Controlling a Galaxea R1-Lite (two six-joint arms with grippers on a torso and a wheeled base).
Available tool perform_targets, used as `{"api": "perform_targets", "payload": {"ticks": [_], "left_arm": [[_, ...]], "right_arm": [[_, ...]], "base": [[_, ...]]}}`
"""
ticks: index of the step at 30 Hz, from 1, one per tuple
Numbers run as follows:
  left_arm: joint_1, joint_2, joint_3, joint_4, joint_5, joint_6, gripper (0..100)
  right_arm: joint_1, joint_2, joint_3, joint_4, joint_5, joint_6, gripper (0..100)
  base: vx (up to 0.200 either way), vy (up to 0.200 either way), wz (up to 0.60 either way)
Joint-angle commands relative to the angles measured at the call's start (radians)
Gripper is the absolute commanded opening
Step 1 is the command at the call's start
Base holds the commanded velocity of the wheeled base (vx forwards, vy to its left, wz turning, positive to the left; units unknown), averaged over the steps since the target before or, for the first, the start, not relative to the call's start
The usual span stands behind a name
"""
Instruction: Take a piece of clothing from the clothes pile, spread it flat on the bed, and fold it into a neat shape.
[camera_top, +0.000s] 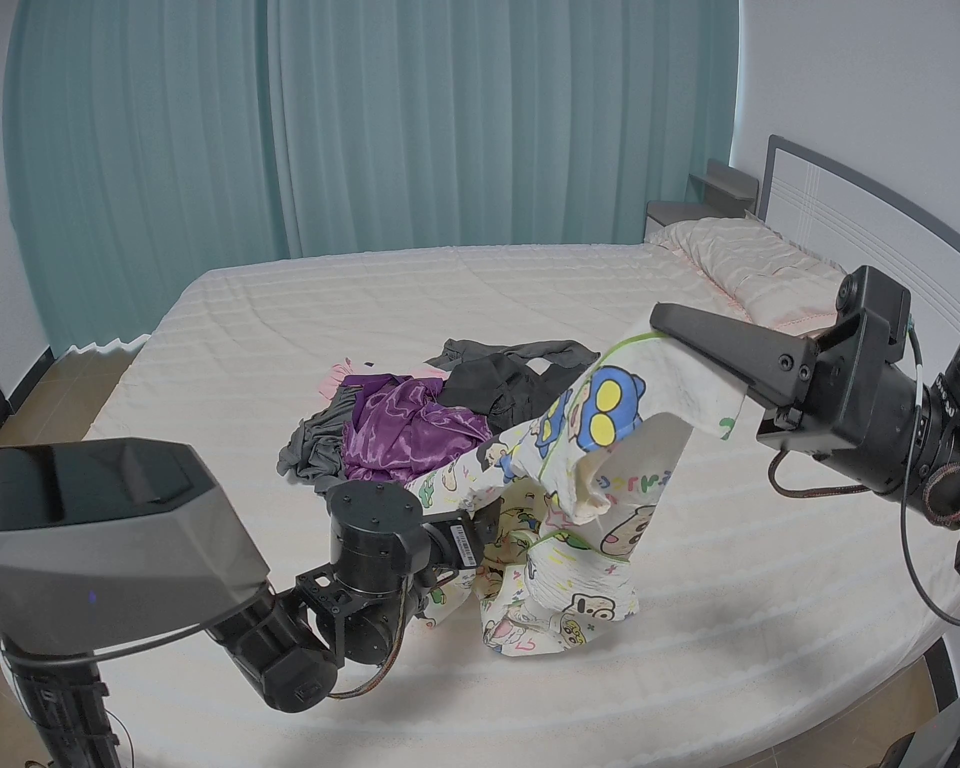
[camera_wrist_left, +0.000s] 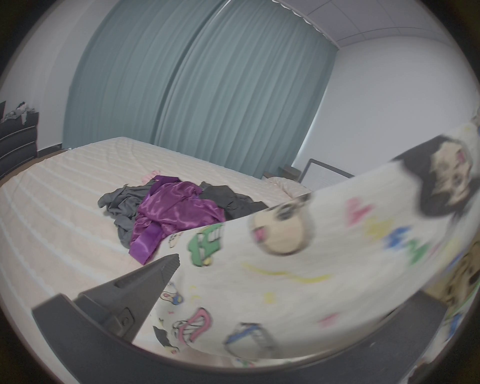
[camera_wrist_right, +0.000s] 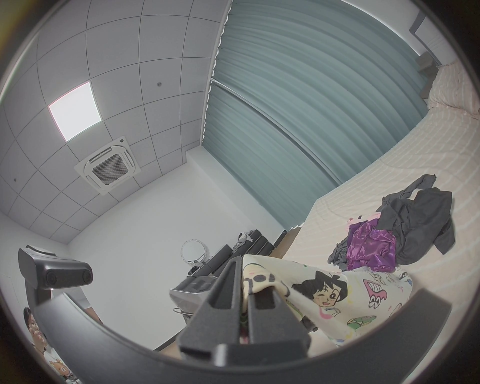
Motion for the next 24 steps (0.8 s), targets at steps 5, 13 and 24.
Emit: {"api": "perform_targets", "payload": {"ticks": [5, 13, 24], "left_arm": [[0.12, 0.264, 0.001, -0.125, 0.001, -0.01, 100], [0.152, 0.338, -0.011, -0.15, -0.002, -0.013, 100], [0.164, 0.327, 0.035, -0.165, -0.002, -0.087, 0]], "right_arm": [[-0.074, 0.053, -0.031, -0.004, 0.006, 0.005, 0], [-0.115, 0.09, -0.091, -0.004, 0.008, 0.007, 0], [-0.184, 0.121, -0.072, -0.006, 0.003, 0.01, 0]], "base": [[0.0, 0.0, 0.0], [0.0, 0.0, 0.0], [0.0, 0.0, 0.0]]}}
